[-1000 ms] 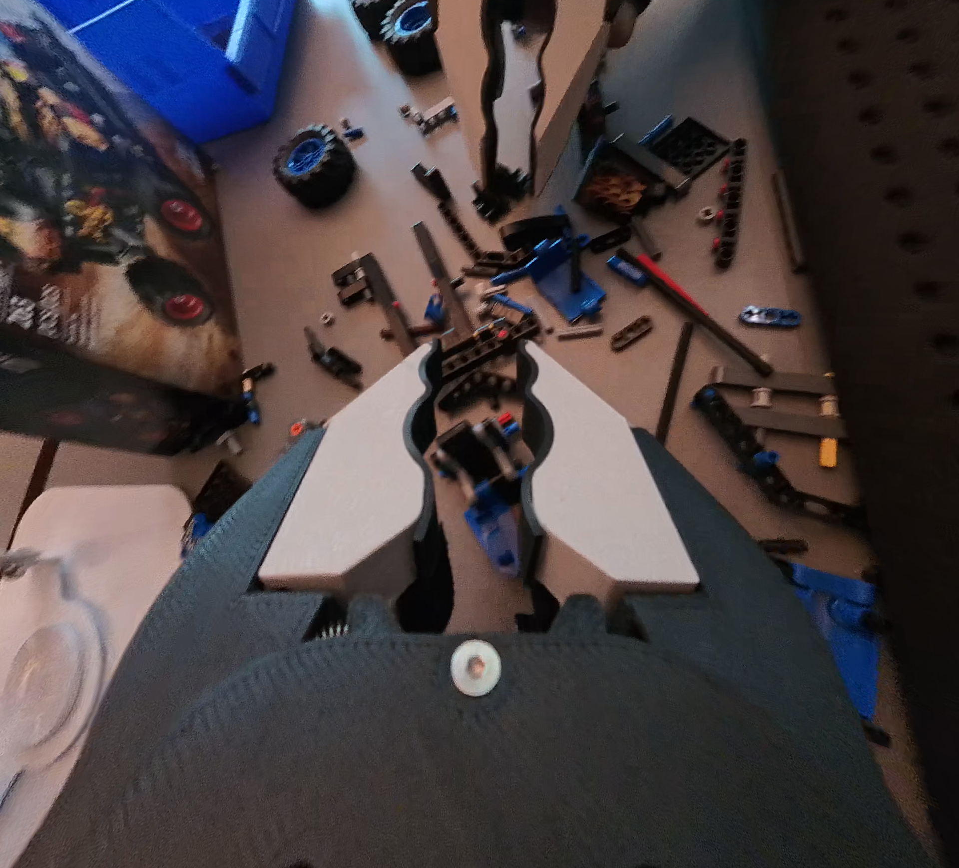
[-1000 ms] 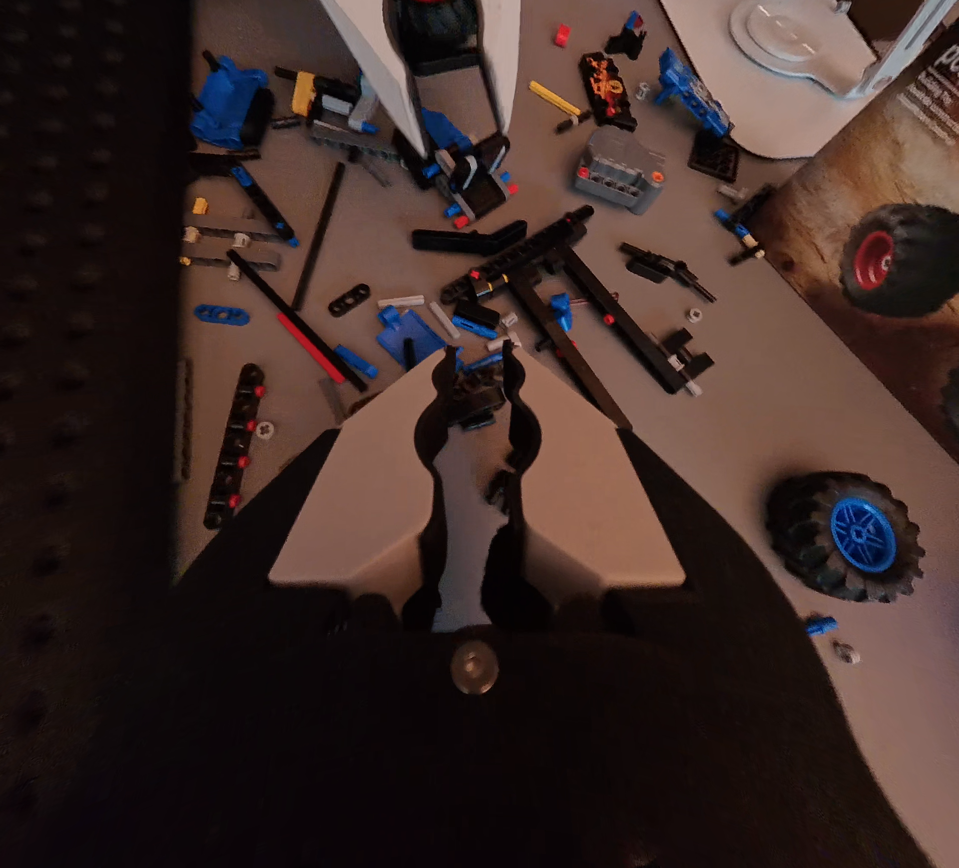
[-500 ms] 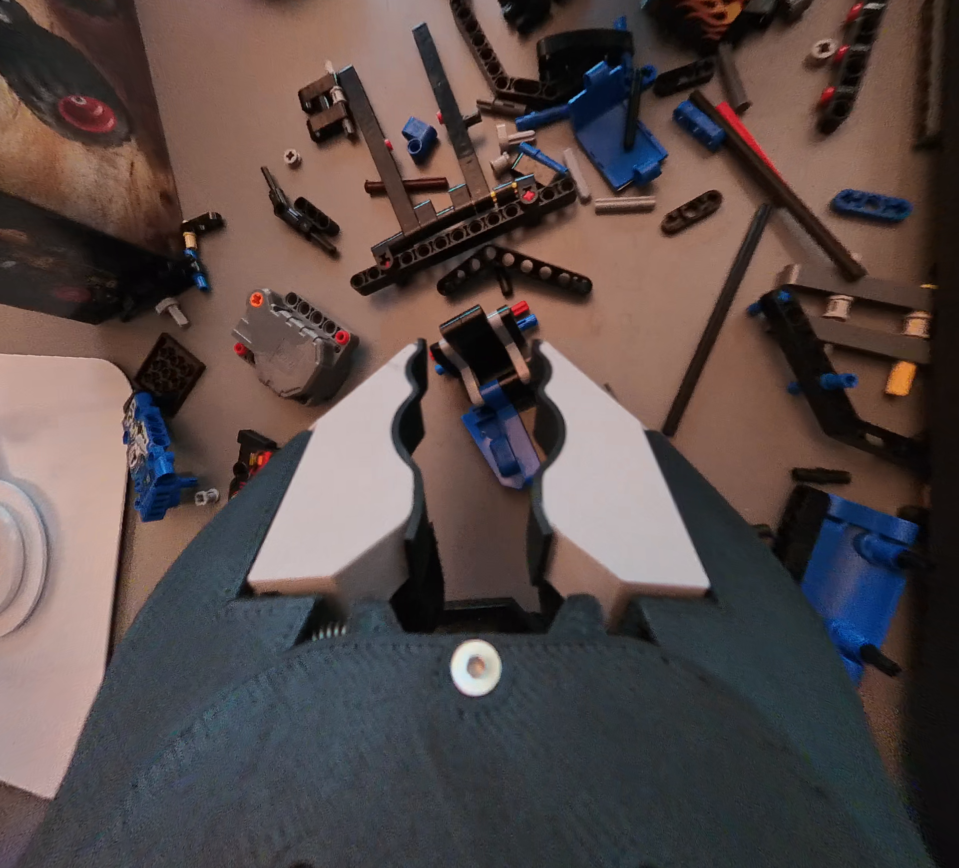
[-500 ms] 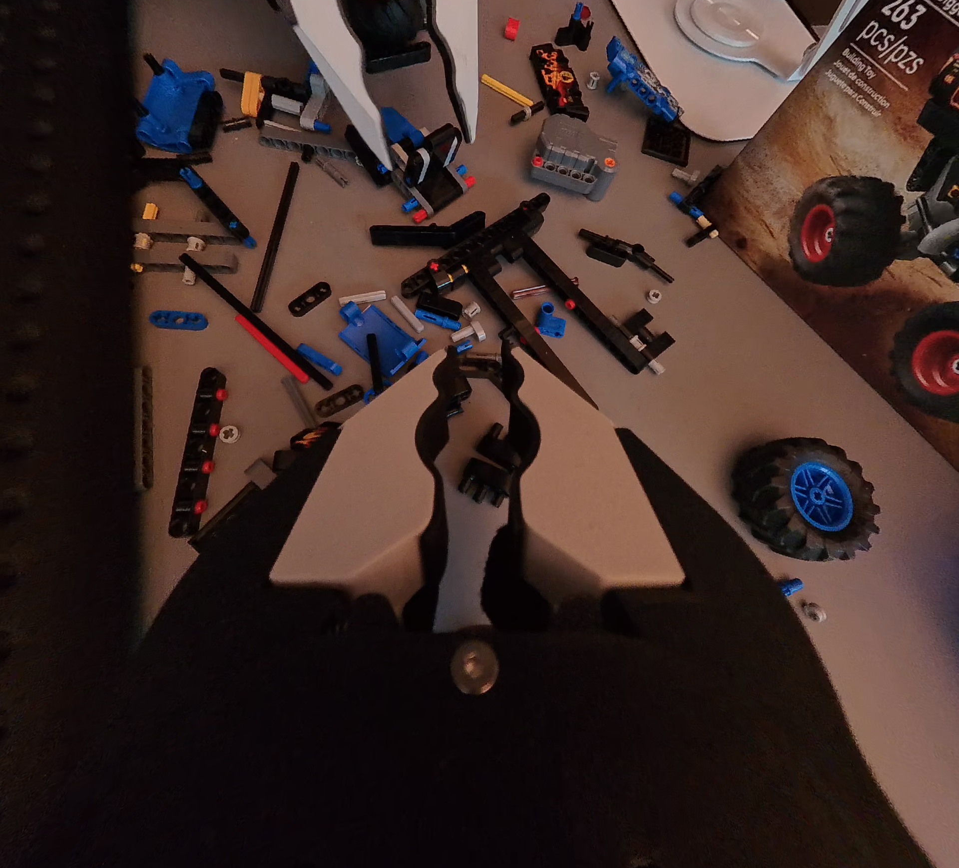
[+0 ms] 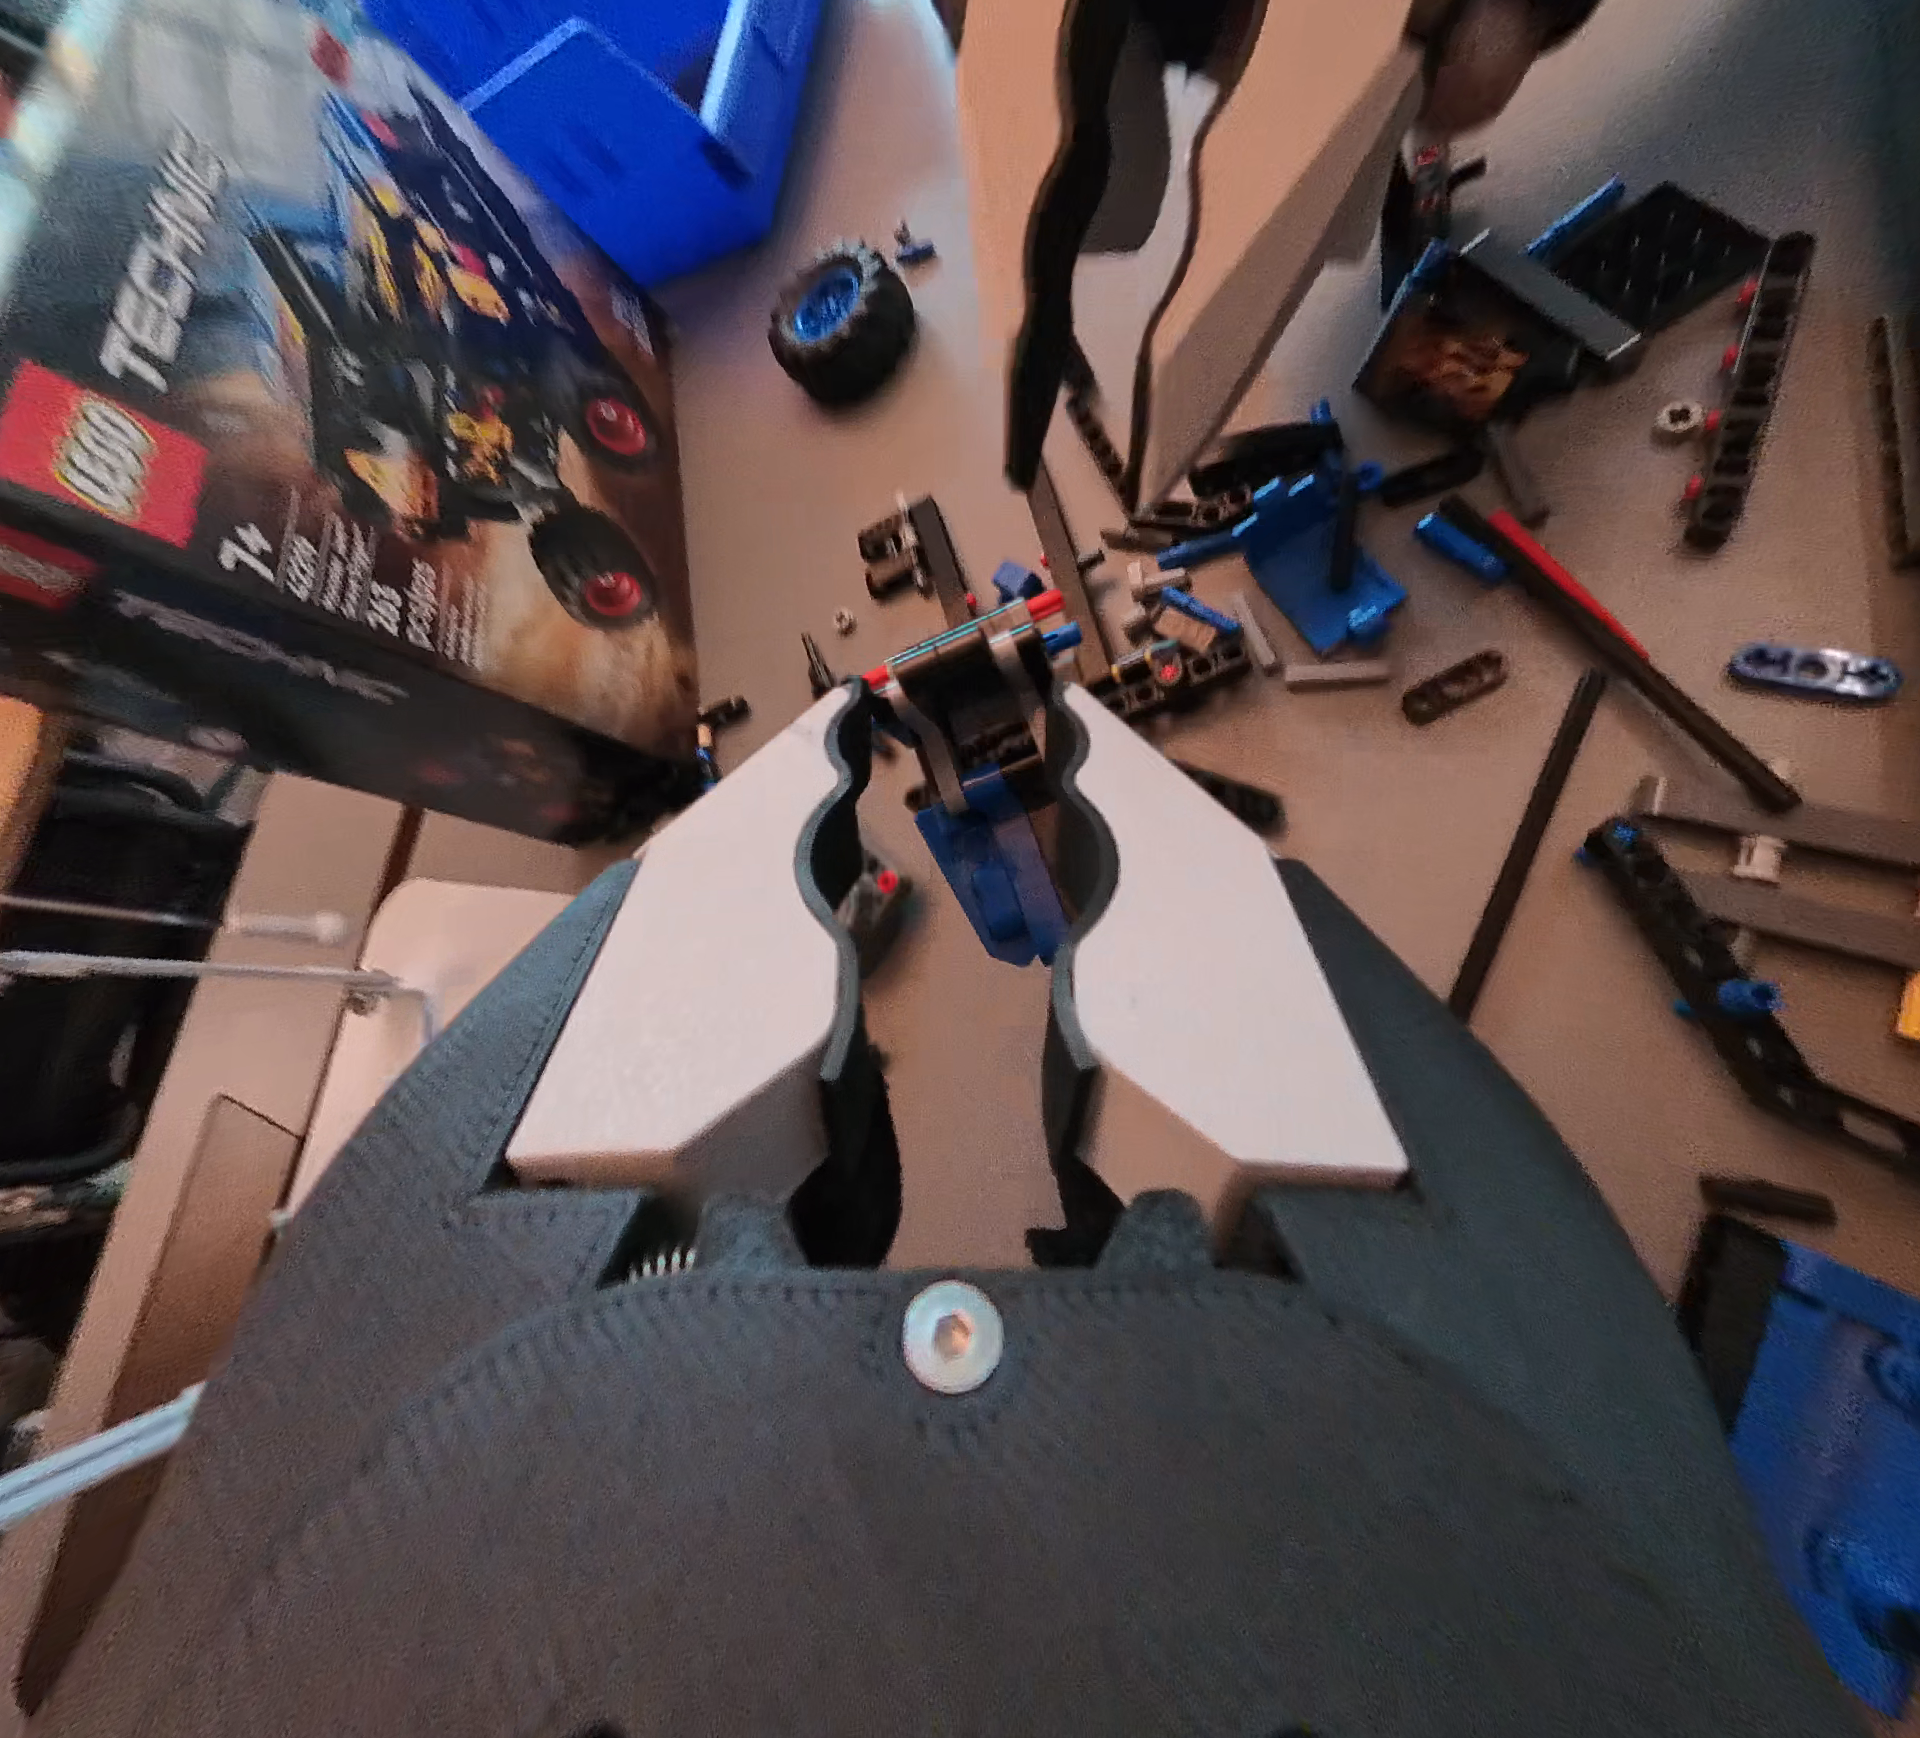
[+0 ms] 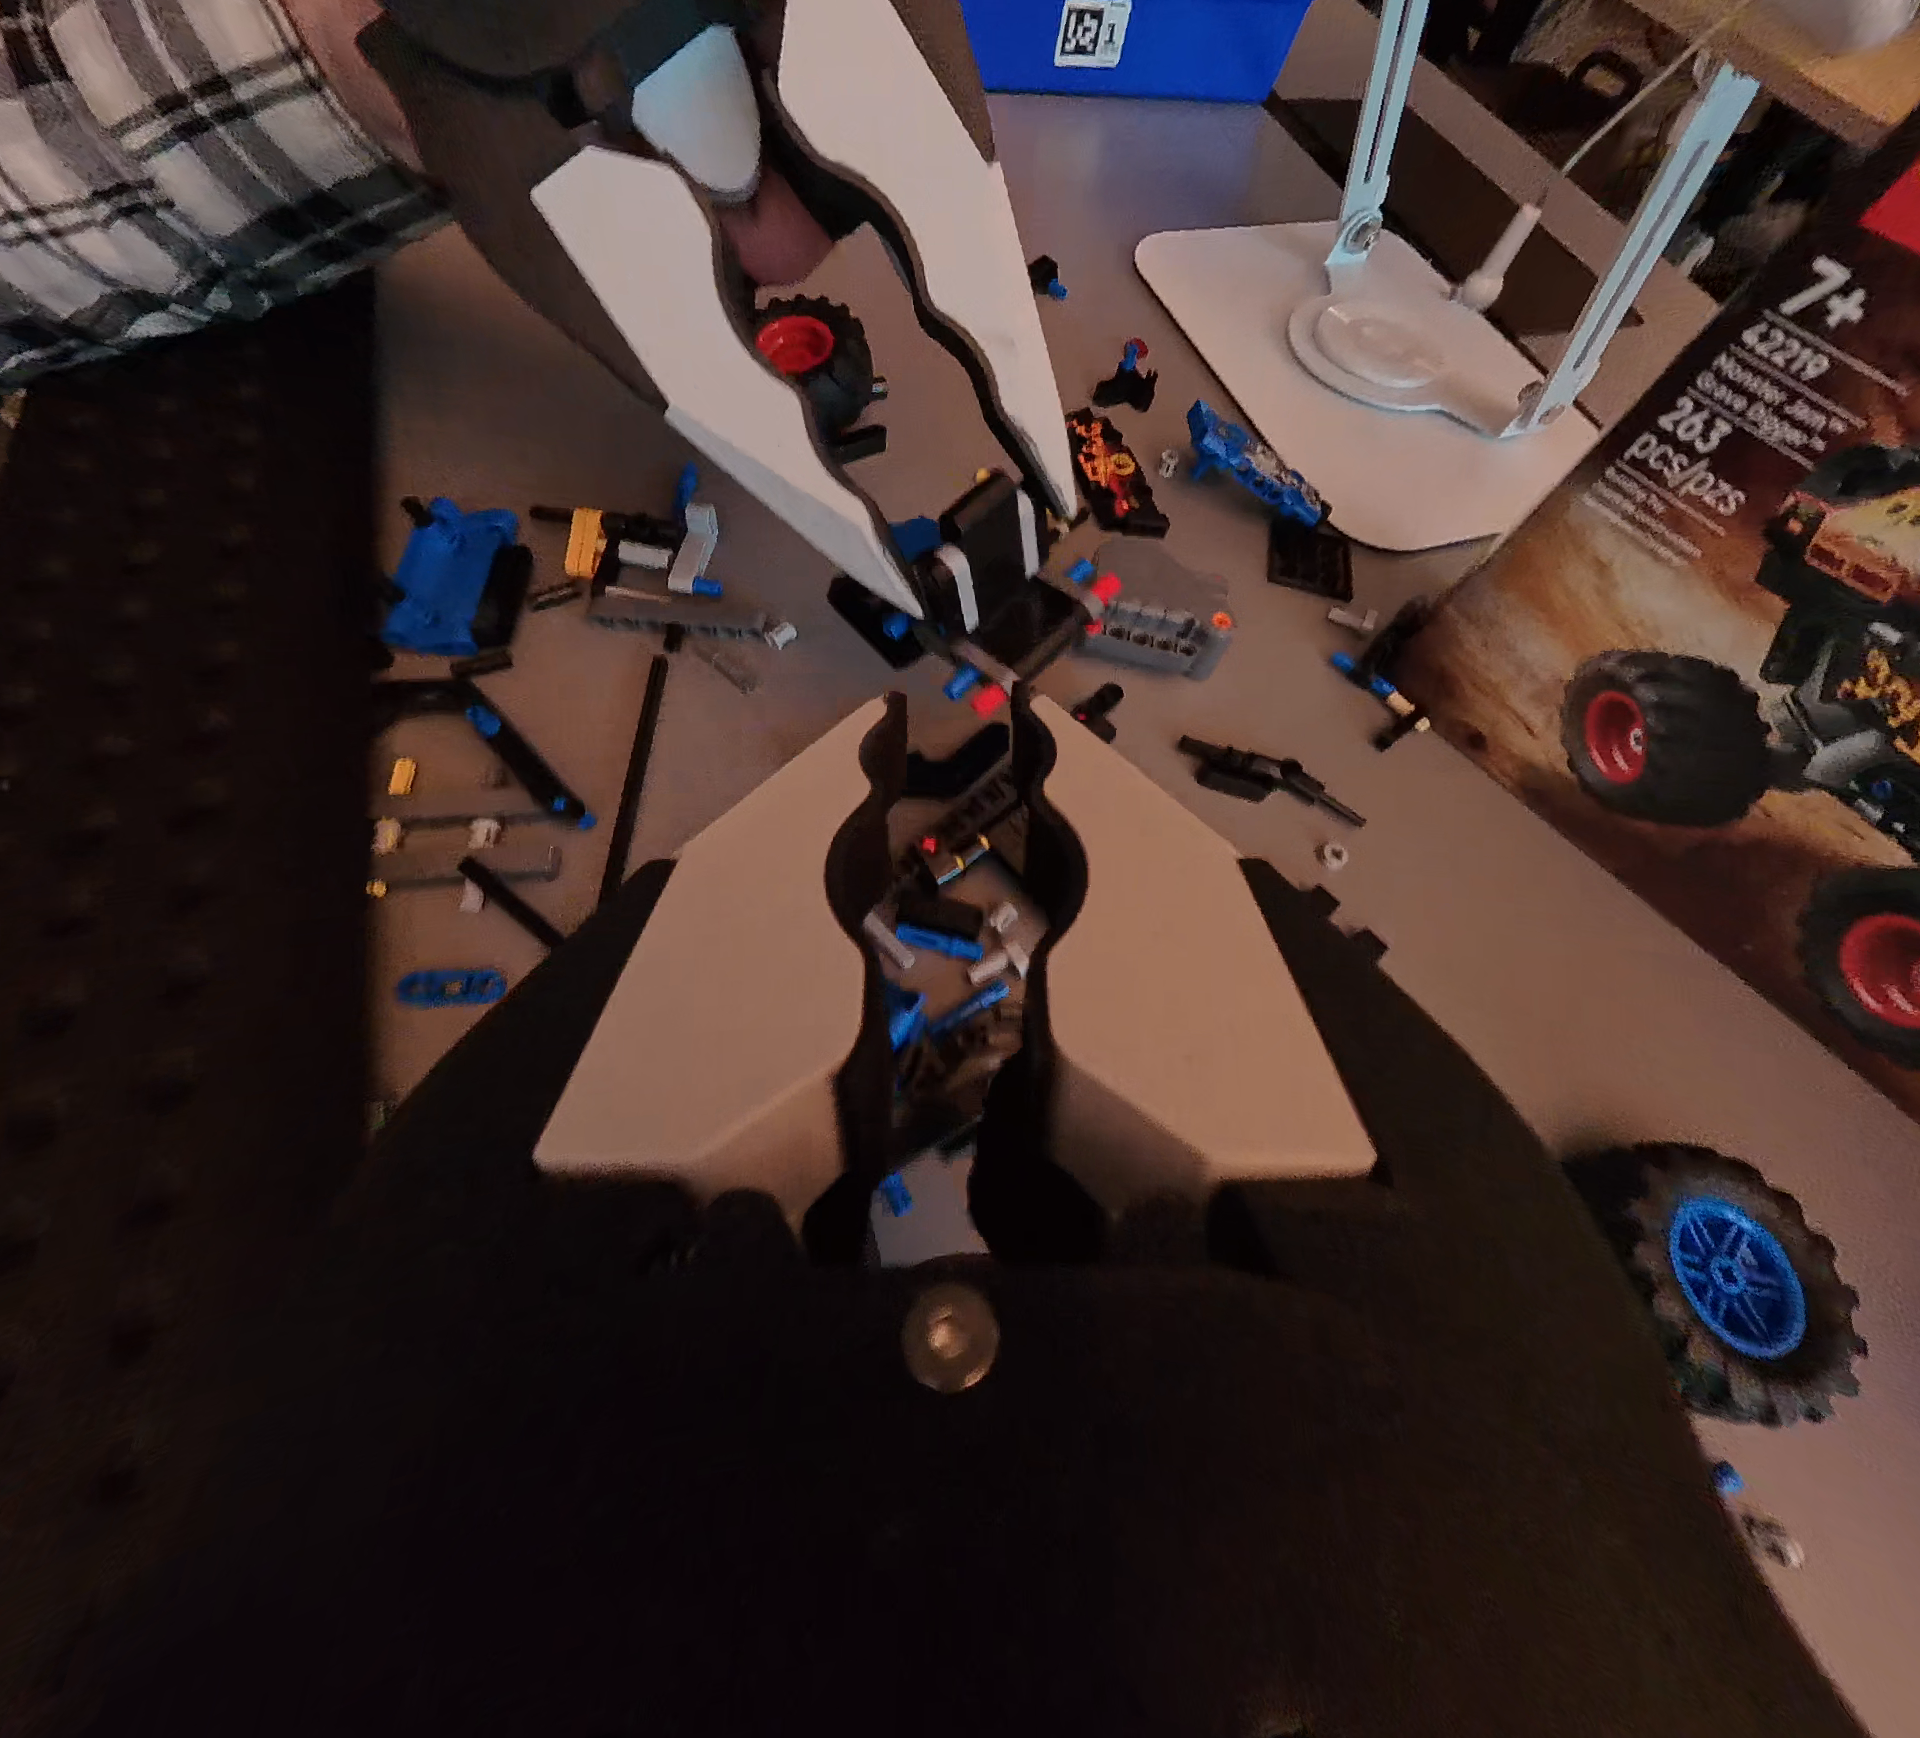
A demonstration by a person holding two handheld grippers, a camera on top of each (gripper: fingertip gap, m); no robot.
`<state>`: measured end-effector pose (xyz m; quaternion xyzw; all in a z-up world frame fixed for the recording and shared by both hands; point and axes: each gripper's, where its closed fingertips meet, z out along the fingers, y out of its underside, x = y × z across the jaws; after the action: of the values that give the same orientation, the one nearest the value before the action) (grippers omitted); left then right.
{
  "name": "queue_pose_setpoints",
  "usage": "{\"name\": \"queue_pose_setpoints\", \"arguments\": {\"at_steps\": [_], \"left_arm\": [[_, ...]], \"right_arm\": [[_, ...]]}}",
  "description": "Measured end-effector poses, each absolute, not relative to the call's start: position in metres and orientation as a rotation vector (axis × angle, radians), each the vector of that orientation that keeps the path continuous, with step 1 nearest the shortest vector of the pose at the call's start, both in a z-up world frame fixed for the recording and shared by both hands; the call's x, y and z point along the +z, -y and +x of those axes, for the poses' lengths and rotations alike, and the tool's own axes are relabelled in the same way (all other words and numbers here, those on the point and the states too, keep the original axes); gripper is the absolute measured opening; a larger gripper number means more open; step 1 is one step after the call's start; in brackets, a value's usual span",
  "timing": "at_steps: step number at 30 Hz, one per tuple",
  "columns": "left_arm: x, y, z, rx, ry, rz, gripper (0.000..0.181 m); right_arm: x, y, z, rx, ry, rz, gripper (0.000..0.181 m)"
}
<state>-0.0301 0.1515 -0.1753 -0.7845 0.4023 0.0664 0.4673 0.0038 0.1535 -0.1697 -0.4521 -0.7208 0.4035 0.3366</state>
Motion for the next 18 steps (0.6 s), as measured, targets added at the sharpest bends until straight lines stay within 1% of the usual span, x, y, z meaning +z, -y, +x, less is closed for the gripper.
{"name": "queue_pose_setpoints", "arguments": {"at_steps": [5,9,14,18], "left_arm": [[-0.169,-0.158,-0.007,0.141,-0.987,-1.843,0.03],[-0.164,-0.164,-0.006,0.151,-0.932,-1.826,0.029],[-0.145,-0.156,0.0,-0.029,-0.877,-1.772,0.023],[-0.147,-0.151,-0.002,-0.049,-0.902,-1.777,0.023]], "right_arm": [[-0.177,-0.151,-0.005,0.904,1.895,-1.116,0.021],[-0.174,-0.155,-0.005,0.765,1.88,-1.018,0.01],[-0.164,-0.155,0.0,0.852,1.852,-0.99,0.005],[-0.158,-0.149,0.006,0.945,1.861,-0.957,0.005]]}}
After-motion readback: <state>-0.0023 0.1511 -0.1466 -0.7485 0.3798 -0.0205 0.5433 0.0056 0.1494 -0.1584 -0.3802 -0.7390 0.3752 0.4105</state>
